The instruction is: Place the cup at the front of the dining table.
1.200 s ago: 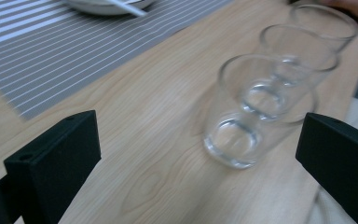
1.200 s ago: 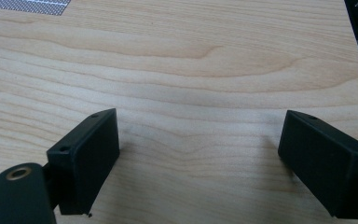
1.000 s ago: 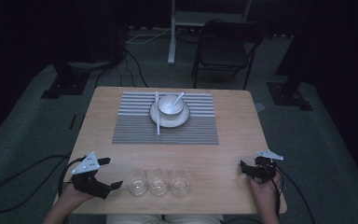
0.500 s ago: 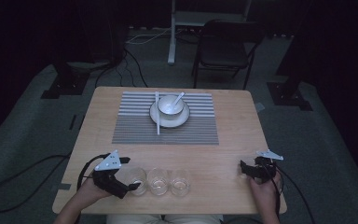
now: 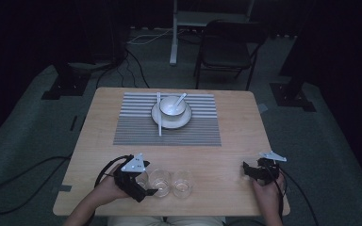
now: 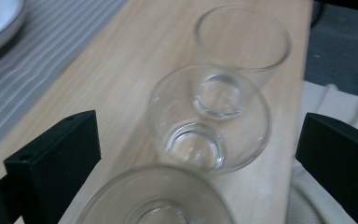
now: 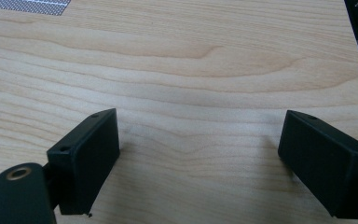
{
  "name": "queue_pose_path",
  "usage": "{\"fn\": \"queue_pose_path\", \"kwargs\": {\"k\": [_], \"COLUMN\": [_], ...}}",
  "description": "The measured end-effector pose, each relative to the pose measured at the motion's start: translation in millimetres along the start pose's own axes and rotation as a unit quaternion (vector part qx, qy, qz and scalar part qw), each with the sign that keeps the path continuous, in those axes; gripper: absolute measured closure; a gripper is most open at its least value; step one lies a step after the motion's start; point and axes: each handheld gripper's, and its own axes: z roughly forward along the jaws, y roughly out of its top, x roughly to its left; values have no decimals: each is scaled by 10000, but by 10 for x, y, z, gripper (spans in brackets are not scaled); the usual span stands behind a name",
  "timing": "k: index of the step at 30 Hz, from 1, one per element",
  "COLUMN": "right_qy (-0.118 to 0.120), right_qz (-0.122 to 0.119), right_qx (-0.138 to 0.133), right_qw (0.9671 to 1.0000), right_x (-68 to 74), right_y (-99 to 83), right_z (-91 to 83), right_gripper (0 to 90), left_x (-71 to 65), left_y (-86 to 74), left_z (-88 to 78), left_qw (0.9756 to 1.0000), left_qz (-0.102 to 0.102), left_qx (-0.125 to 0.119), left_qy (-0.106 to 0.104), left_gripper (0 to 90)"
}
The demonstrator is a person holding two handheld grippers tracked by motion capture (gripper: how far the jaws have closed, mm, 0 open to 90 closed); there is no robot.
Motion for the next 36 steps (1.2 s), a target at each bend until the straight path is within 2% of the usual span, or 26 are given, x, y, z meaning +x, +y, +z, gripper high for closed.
{"fn": "queue_pose_path", "kwargs": {"k": [1,3,4,5,6,10,11,12,14,15,16,18,19,20,21,22,23,24,28,30,33,36], "right_qy": [1,0,1,0,1,-1,-2,-1,-2,0,-1,-1,-2,-1,-1,-1,-1,-1,-1,-1,-1,-1], "right_qz": [-2,-2,-1,-2,-2,-2,-2,-1,-1,-1,-1,-1,0,-1,-1,0,-1,1,-1,0,0,1], "right_qx": [-1,-1,-1,-1,-1,0,0,-1,1,0,0,0,0,-1,-1,0,-1,-1,-1,-2,-1,-1], "right_qw": [10000,10000,10000,10000,10000,10000,10000,10000,10000,10000,10000,10000,10000,10000,10000,10000,10000,10000,10000,10000,10000,10000], "right_x": [0,0,0,0,0,-1,0,0,0,0,0,0,0,0,0,0,0,0,0,0,0,0], "right_y": [0,0,0,0,0,0,0,0,0,0,0,0,0,0,0,0,0,0,0,0,0,0], "right_z": [0,0,0,0,0,0,0,0,0,0,0,0,0,0,0,0,0,0,0,0,0,0], "right_gripper": [118,118,118,118,118,118,118,118,118,118,118,119,119,119,119,119,119,119,118,119,119,119], "left_x": [-4,-19,-27,-34,-37,-53,-55,-56,-61,-70,-75,-82,-84,-95,-98,-102,-110,-109,-105,-102,-99,-96], "left_y": [15,56,76,96,116,161,177,186,193,200,205,213,214,218,219,219,223,227,228,225,236,238], "left_z": [14,56,75,91,104,151,184,206,234,253,268,301,315,334,345,354,364,372,381,399,410,412], "left_qw": [10000,9998,9997,9996,9994,9987,9981,9975,9967,9963,9959,9946,9938,9926,9918,9913,9907,9902,9900,9886,9877,9878], "left_qz": [33,96,133,155,188,270,270,293,318,346,372,425,464,505,526,552,551,557,517,495,494,506], "left_qx": [41,151,204,236,275,432,554,651,743,781,827,944,1012,1087,1139,1184,1214,1260,1287,1403,1464,1453], "left_qy": [-65,-3,-44,25,-34,-54,-72,-5,-76,12,-14,108,22,190,233,152,269,222,249,252,246,245], "left_gripper": [0,0,0,0,0,0,0,0,0,0,29,32,49,53,75,115,124,140,170,174,177,178]}}
